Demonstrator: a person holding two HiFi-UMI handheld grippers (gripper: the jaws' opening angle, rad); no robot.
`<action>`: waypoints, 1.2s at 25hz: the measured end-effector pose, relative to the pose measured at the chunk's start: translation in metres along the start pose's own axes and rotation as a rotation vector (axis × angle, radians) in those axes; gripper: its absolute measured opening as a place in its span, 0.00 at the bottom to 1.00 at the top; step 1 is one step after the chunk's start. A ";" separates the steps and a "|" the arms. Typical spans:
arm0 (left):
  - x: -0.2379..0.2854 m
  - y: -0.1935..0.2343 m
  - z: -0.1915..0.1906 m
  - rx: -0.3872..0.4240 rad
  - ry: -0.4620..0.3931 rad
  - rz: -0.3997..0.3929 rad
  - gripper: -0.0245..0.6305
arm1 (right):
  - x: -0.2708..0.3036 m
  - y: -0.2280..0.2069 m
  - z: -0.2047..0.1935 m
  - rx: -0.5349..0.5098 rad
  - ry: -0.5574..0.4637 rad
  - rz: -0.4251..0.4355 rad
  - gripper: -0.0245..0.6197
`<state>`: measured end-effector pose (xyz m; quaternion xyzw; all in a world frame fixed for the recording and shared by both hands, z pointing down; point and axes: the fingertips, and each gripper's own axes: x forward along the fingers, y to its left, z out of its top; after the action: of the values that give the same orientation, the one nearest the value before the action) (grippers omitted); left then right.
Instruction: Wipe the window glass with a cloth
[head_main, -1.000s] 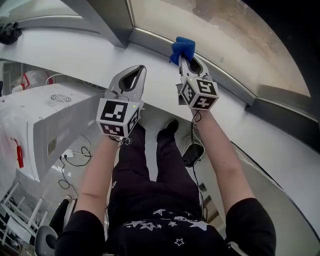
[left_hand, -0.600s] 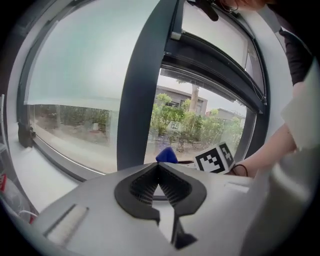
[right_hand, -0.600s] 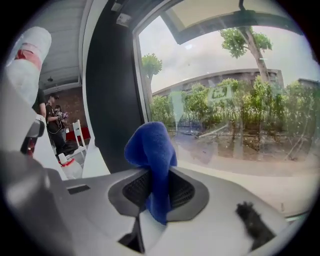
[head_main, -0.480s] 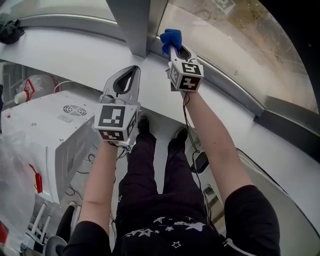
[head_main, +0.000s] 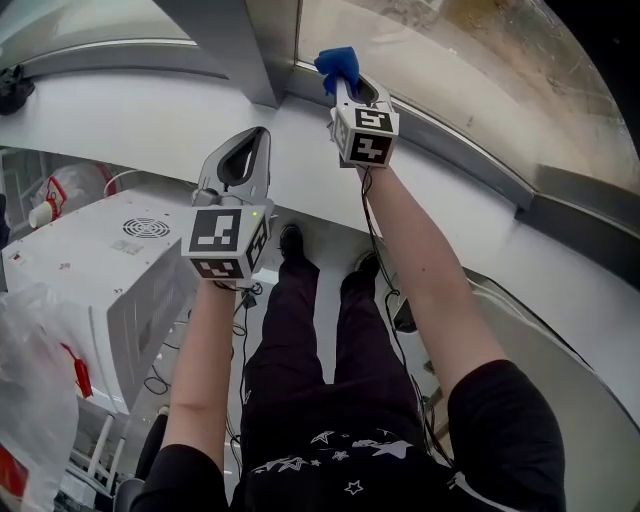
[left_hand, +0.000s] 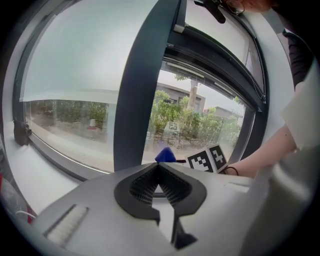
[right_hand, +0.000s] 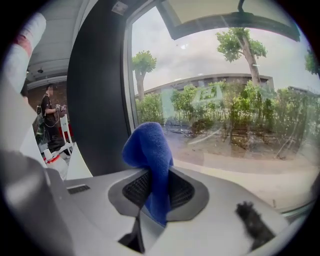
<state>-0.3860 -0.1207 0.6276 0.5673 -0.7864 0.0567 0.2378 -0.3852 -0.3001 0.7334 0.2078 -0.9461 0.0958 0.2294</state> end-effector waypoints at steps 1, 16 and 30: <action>0.002 -0.008 -0.002 0.003 0.005 -0.010 0.05 | -0.006 -0.008 -0.003 0.004 0.003 -0.008 0.15; 0.091 -0.197 -0.017 0.092 0.096 -0.197 0.05 | -0.146 -0.219 -0.054 0.106 0.020 -0.200 0.15; 0.169 -0.414 -0.006 0.188 0.117 -0.397 0.05 | -0.312 -0.425 -0.096 0.242 0.007 -0.427 0.15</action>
<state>-0.0443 -0.4094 0.6318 0.7262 -0.6356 0.1144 0.2357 0.0905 -0.5454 0.7064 0.4286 -0.8616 0.1583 0.2210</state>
